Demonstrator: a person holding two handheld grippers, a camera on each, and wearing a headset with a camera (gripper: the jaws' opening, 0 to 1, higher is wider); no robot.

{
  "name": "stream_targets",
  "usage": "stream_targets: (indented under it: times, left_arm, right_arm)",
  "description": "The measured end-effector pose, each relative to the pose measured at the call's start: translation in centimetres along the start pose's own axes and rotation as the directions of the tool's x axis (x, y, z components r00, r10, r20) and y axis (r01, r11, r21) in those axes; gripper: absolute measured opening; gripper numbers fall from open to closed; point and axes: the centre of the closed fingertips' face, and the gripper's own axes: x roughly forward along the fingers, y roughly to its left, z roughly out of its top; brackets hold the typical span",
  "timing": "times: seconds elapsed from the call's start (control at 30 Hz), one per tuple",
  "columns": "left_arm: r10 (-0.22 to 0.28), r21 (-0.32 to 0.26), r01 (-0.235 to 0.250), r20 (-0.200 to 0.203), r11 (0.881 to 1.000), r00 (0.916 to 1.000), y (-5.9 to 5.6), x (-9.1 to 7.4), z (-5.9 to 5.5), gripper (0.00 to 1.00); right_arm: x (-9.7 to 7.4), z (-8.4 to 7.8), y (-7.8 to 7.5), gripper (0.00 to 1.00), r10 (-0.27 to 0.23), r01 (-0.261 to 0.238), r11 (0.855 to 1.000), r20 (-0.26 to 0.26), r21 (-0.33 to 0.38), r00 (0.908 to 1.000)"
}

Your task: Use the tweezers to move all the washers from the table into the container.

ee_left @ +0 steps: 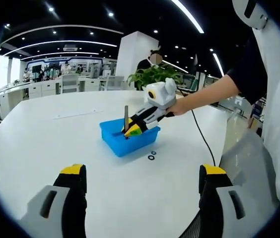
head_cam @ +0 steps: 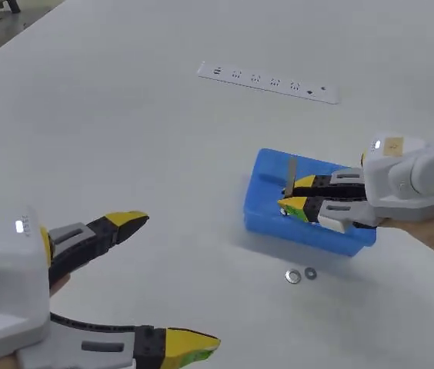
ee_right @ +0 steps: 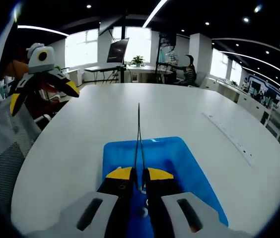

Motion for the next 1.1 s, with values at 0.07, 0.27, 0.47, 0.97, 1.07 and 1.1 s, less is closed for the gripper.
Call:
stream_targets:
  times: [0.07, 0.27, 0.47, 0.97, 1.07, 1.1]
  left_arm:
    - [-0.001, 0.002, 0.001, -0.001, 1.000, 1.0000, -0.1, 0.0, 0.0, 0.99]
    - [0.001, -0.006, -0.001, 0.005, 1.000, 1.0000, -0.2, -0.1, 0.1, 0.99]
    - [0.012, -0.011, -0.011, 0.053, 1.000, 0.9985, 1.1, 1.0, 1.8, 0.99]
    - [-0.123, 0.015, 0.123, 0.211, 0.992, 0.9696, 3.3, 8.9, 9.8, 0.74]
    - [-0.155, 0.045, 0.149, 0.189, 0.988, 0.9696, 3.3, 11.5, 10.7, 0.67]
    - [-0.174, 0.055, 0.166, 0.179, 0.985, 0.9684, 3.2, 12.1, 10.8, 0.66]
  right_arm:
    - [-0.1, 0.1, 0.1, 0.11, -0.001, 0.001, 1.000, 0.003, 0.001, 1.0000]
    - [-0.3, 0.6, 0.1, 0.09, -0.006, 0.006, 1.000, 0.014, -0.010, 0.9999]
    - [-0.8, 1.4, 0.0, 0.08, -0.009, 0.009, 1.000, 0.043, -0.003, 0.9990]
    - [-2.6, 2.9, 0.8, 0.09, 0.002, 0.000, 0.999, 0.046, -0.053, 0.9989]
    - [-2.7, 3.1, 0.9, 0.09, 0.004, -0.001, 0.998, 0.049, -0.061, 0.9988]
    - [-2.6, 3.1, 0.9, 0.09, 0.004, -0.001, 0.998, 0.048, -0.064, 0.9988]
